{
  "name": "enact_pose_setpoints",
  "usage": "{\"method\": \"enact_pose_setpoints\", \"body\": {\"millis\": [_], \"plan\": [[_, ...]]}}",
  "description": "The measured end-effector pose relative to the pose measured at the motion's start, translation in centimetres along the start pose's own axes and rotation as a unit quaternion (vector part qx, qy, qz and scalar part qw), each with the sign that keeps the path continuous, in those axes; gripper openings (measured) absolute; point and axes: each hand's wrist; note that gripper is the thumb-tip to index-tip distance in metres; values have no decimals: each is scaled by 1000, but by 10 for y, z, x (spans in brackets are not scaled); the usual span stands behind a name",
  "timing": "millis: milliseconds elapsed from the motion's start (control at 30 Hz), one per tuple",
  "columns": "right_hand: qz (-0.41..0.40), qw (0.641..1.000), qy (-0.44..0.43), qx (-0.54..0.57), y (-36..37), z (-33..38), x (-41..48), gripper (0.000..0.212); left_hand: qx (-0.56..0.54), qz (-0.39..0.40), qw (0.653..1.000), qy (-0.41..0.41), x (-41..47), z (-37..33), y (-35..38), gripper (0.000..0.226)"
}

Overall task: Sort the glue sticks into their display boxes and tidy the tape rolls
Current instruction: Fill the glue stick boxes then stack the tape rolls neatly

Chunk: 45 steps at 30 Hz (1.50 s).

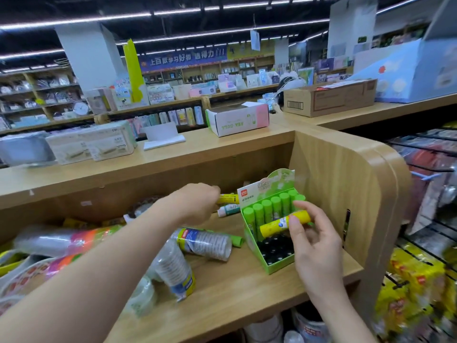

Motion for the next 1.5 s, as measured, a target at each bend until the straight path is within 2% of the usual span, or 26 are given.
{"method": "enact_pose_setpoints", "body": {"millis": [133,200,233,300,333,367,467,533,600,667,767,867,933,1000,1067,1100,1167,1233,1267,1333,1433,1500], "plan": [[29,999,31,22,10,11,6,27,-68,-134,987,-58,-50,-2,-21,18],[83,995,60,14,19,21,7,26,-222,-215,948,-76,-77,-16,-27,12],[116,990,78,24,23,25,7,26,-359,-226,903,-66,-88,-27,-29,7],[189,972,113,80,28,37,5,19,-628,-162,761,-12,-102,-54,-26,6],[223,962,120,100,30,43,3,19,-705,-122,698,10,-106,-66,-22,10],[245,956,125,102,30,47,1,22,-750,-92,654,21,-108,-75,-15,14],[238,957,136,90,25,49,-1,20,-819,-54,570,23,-105,-90,-1,24],[212,963,144,82,23,48,-2,23,-835,-52,547,22,-101,-92,4,26],[188,966,154,91,21,49,-3,24,-834,-57,549,27,-98,-94,6,24],[164,967,160,115,17,49,-2,16,-817,-69,573,24,-97,-95,9,21],[118,973,154,123,10,49,3,16,-748,-111,654,15,-95,-96,17,25],[138,976,138,96,5,47,7,9,-641,-171,746,55,-93,-98,27,26],[163,973,141,82,2,46,8,23,-597,-191,776,69,-94,-98,30,31],[184,971,139,66,-1,44,9,28,-591,-206,777,66,-94,-96,30,35],[191,971,136,54,-5,42,11,24,-605,-236,760,37,-93,-95,28,33],[191,970,138,52,-7,40,11,22,-622,-253,741,18,-92,-95,27,27],[196,969,142,48,-13,37,11,22,-690,-268,672,-16,-88,-98,23,18],[204,967,145,42,-17,35,10,22,-745,-276,606,-41,-84,-101,21,24],[199,969,142,38,-19,34,8,19,-753,-282,593,-47,-82,-102,21,25],[165,977,134,20,-24,32,5,10,-734,-301,607,-52,-80,-104,21,23],[117,983,142,-4,-34,27,6,9,-670,-319,668,-57,-75,-104,26,14],[99,982,158,31,-36,26,6,11,-653,-317,686,-47,-74,-107,27,13]]}}
Point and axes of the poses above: each hand's wrist, its own x-axis towards the middle knuckle, its own y-axis out of the palm, z = x × y, and after that the axes turned 4 degrees about x, right-handed
